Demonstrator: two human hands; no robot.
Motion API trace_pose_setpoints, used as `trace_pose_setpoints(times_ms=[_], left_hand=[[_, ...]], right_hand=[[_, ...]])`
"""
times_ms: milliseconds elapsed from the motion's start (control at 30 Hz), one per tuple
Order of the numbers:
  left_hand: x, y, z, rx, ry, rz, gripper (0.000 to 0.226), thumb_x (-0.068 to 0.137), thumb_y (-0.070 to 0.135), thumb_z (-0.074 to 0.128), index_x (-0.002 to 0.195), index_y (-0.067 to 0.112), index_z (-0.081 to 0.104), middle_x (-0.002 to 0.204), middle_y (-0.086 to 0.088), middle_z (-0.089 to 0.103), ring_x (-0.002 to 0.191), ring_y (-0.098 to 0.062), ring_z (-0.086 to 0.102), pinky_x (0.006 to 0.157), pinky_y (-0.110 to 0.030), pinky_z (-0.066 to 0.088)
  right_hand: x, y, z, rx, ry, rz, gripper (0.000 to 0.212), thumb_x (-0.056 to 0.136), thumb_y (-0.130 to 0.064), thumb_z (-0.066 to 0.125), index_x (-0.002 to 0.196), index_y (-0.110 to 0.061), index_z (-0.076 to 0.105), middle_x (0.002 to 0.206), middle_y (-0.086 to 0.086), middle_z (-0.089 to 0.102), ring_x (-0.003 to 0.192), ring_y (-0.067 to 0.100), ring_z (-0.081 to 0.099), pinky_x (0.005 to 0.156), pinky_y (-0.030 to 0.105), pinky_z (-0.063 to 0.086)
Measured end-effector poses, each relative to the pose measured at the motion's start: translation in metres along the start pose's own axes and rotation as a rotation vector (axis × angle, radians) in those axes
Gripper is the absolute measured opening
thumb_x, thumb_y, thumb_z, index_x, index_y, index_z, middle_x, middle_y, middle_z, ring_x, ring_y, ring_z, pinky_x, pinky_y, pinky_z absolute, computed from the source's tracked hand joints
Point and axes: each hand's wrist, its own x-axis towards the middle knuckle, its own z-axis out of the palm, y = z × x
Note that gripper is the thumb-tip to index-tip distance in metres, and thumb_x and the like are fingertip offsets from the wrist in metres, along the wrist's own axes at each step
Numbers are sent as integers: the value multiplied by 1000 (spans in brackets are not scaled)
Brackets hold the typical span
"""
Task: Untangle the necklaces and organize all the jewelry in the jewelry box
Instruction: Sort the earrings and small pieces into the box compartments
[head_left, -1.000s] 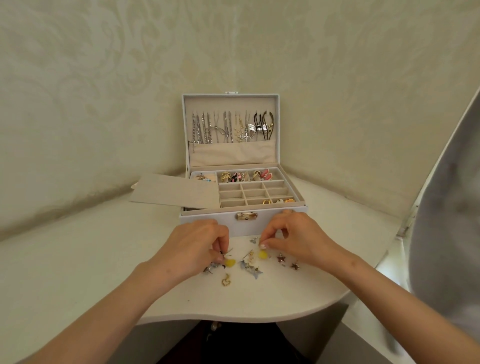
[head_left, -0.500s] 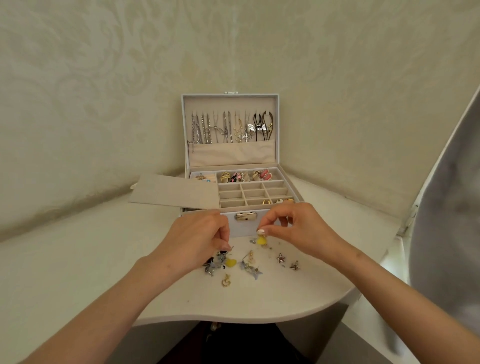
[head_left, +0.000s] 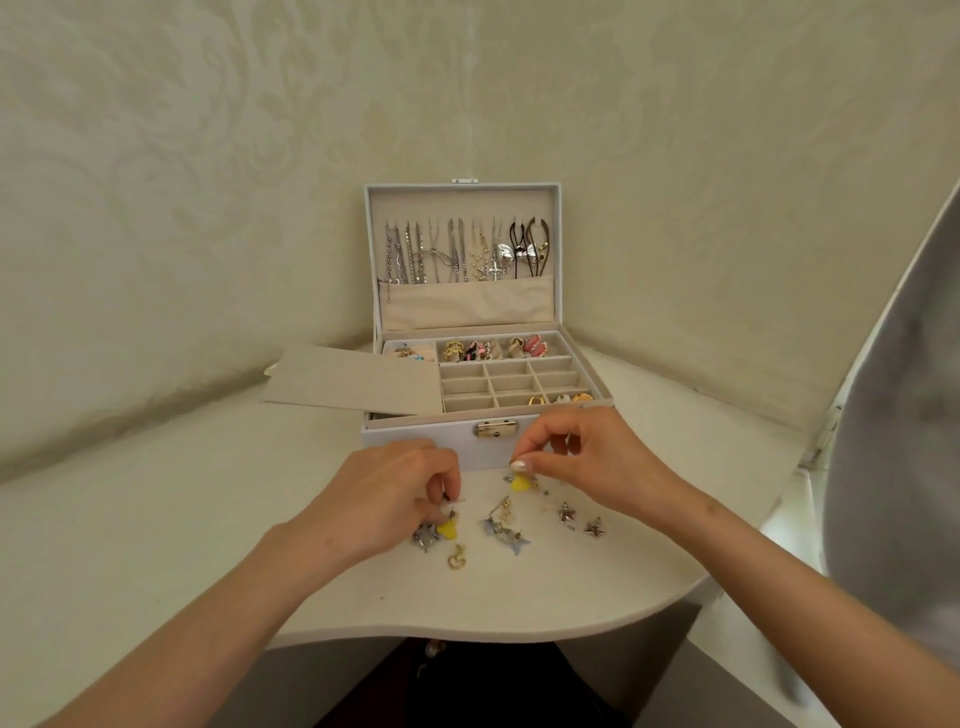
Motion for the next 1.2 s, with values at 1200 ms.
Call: trace_pose_setpoints(times_ms=[1200], left_hand=[[87, 8, -41, 61, 289, -150, 9, 85, 25, 65, 77, 28, 63, 82, 9, 63, 92, -16, 59, 68, -27, 38]], right_hand=[[76, 2, -10, -158, 142, 71, 11, 79, -18, 73, 70, -23, 70, 69, -16, 59, 62, -1, 46, 66, 23, 37]])
